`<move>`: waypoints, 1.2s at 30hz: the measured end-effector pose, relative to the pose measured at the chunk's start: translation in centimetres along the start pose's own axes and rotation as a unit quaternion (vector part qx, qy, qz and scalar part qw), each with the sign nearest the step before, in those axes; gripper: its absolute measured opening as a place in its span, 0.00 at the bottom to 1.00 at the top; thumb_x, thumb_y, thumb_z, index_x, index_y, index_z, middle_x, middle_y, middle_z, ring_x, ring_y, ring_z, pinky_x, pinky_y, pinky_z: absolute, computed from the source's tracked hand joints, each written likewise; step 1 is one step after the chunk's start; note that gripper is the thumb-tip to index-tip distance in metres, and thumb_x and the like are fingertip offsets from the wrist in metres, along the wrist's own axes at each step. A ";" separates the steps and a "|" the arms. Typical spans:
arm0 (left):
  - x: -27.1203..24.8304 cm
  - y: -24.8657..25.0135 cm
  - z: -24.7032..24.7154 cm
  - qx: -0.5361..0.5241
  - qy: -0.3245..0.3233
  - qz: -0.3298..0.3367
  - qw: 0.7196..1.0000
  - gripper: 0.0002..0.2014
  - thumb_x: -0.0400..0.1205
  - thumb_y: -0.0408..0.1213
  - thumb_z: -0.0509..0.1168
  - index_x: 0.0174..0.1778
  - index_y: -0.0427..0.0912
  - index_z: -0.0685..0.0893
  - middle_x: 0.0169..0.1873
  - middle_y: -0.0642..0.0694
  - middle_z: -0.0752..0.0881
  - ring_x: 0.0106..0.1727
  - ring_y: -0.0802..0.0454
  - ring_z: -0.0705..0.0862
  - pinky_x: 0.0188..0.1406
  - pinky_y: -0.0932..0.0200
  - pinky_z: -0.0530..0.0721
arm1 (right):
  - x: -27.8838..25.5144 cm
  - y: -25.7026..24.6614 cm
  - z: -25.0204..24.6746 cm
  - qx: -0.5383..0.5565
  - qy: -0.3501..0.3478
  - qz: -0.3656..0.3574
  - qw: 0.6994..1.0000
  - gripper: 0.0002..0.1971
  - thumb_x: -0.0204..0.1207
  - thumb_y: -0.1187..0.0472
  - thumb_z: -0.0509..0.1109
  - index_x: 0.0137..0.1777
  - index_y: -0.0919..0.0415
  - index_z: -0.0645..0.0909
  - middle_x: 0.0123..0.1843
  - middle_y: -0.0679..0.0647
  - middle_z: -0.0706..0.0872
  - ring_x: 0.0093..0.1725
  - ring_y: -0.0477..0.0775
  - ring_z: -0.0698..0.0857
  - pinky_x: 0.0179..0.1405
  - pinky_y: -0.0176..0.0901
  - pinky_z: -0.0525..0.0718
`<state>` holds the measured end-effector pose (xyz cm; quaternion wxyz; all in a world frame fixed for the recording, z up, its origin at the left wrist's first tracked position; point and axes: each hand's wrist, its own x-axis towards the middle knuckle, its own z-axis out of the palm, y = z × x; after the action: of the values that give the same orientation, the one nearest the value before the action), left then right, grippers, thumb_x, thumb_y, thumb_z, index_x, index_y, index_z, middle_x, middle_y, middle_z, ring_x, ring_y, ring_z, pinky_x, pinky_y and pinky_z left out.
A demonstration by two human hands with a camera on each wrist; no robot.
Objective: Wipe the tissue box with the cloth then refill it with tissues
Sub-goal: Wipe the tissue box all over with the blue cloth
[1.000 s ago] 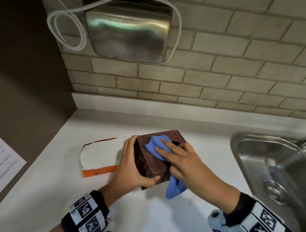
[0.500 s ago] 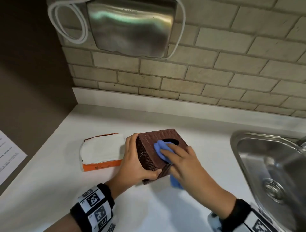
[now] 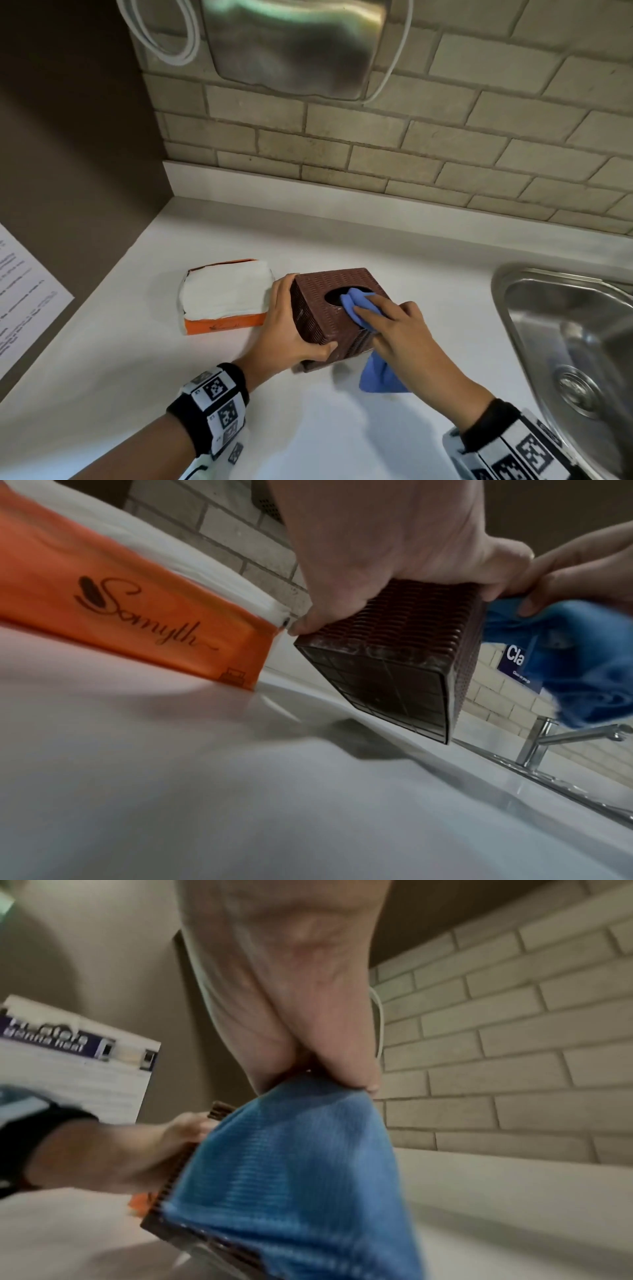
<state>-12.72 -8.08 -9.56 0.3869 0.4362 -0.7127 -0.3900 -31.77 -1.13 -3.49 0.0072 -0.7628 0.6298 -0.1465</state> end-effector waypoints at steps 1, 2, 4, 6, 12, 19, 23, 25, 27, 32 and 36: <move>0.0 -0.2 0.1 0.004 0.002 0.000 1.000 0.56 0.53 0.53 0.79 0.76 0.45 0.60 0.65 0.50 0.67 0.69 0.58 0.69 0.67 0.75 0.67 | 0.1 -0.1 0.2 0.006 0.002 0.002 1.000 0.23 0.66 0.64 0.62 0.60 0.53 0.86 0.59 0.53 0.88 0.36 0.51 0.70 0.34 0.43 0.84; 0.0 -0.3 0.2 0.009 0.005 0.002 1.000 0.56 0.53 0.53 0.79 0.76 0.44 0.60 0.65 0.48 0.67 0.69 0.56 0.69 0.69 0.71 0.68 | 0.1 -0.7 0.3 0.008 0.003 -0.003 1.000 0.23 0.67 0.63 0.59 0.61 0.53 0.86 0.60 0.53 0.87 0.37 0.51 0.71 0.35 0.44 0.84; 0.0 -0.5 0.4 0.017 0.005 0.001 1.000 0.57 0.53 0.52 0.80 0.76 0.42 0.60 0.65 0.46 0.68 0.68 0.53 0.70 0.70 0.63 0.71 | 0.0 -2.1 0.6 0.012 0.001 -0.023 1.000 0.25 0.68 0.60 0.55 0.62 0.53 0.85 0.59 0.53 0.88 0.38 0.51 0.73 0.36 0.41 0.83; -0.1 -0.6 0.4 0.016 0.003 -0.001 1.000 0.57 0.52 0.51 0.80 0.76 0.43 0.60 0.64 0.47 0.68 0.68 0.53 0.70 0.70 0.63 0.72 | -0.3 -2.4 0.5 0.018 -0.019 -0.018 0.999 0.25 0.68 0.61 0.56 0.64 0.52 0.84 0.60 0.52 0.87 0.38 0.52 0.76 0.37 0.40 0.83; -0.1 0.0 0.2 0.018 0.002 -0.009 1.000 0.59 0.51 0.54 0.79 0.76 0.41 0.58 0.66 0.48 0.65 0.69 0.56 0.68 0.70 0.76 0.64 | 0.0 -1.7 -0.6 0.028 -0.033 -0.003 0.999 0.26 0.69 0.60 0.53 0.62 0.53 0.85 0.62 0.54 0.87 0.38 0.53 0.76 0.40 0.39 0.79; 0.0 2.4 -0.1 0.026 0.003 0.055 0.998 0.56 0.51 0.51 0.80 0.74 0.39 0.62 0.67 0.46 0.68 0.70 0.54 0.71 0.72 0.62 0.69 | 3.2 -1.8 -2.8 0.042 -0.069 -0.023 0.996 0.34 0.71 0.53 0.40 0.76 0.51 0.72 0.79 0.53 0.69 0.54 0.60 0.71 0.57 0.40 0.65; -0.6 3.4 -1.4 0.008 0.025 0.086 0.996 0.60 0.49 0.49 0.80 0.76 0.36 0.60 0.66 0.45 0.66 0.70 0.51 0.73 0.70 0.60 0.73 | 3.9 1.8 -4.0 -0.005 -0.082 0.053 0.995 0.28 0.77 0.60 0.47 0.78 0.51 0.68 0.81 0.54 0.66 0.57 0.62 0.70 0.57 0.40 0.63; -0.1 3.7 -1.3 0.013 0.025 0.094 0.995 0.58 0.49 0.47 0.81 0.74 0.38 0.61 0.65 0.45 0.67 0.69 0.49 0.73 0.69 0.58 0.74 | 3.9 -0.5 -4.3 0.028 -0.079 0.019 0.996 0.32 0.72 0.56 0.43 0.76 0.52 0.71 0.80 0.57 0.68 0.60 0.65 0.74 0.59 0.44 0.63; 0.3 4.0 -0.8 0.003 0.020 0.109 0.994 0.52 0.50 0.43 0.81 0.71 0.48 0.63 0.61 0.45 0.69 0.68 0.53 0.72 0.69 0.59 0.75 | 3.4 -4.1 -4.2 0.028 -0.056 -0.034 0.997 0.32 0.69 0.56 0.45 0.72 0.55 0.77 0.75 0.58 0.75 0.51 0.60 0.75 0.57 0.43 0.68; 0.1 3.5 -1.2 -0.019 0.036 0.087 0.995 0.55 0.51 0.51 0.78 0.74 0.53 0.59 0.65 0.49 0.66 0.72 0.51 0.71 0.72 0.59 0.72 | 1.4 -3.0 -4.9 0.021 -0.050 -0.035 0.998 0.28 0.71 0.58 0.50 0.69 0.53 0.79 0.71 0.54 0.80 0.46 0.54 0.70 0.53 0.35 0.71; -0.1 3.9 -1.2 -0.015 0.032 0.049 0.998 0.58 0.51 0.53 0.79 0.76 0.43 0.59 0.67 0.49 0.64 0.71 0.46 0.73 0.72 0.45 0.75 | 0.8 -2.6 -5.3 0.035 -0.082 0.028 0.996 0.30 0.69 0.57 0.47 0.68 0.54 0.81 0.68 0.55 0.82 0.43 0.57 0.74 0.49 0.36 0.67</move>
<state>-12.84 -7.04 -5.62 0.4345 0.4070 -0.7147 -0.3671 -30.38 -0.45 2.28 0.0899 -0.7537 0.6425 -0.1053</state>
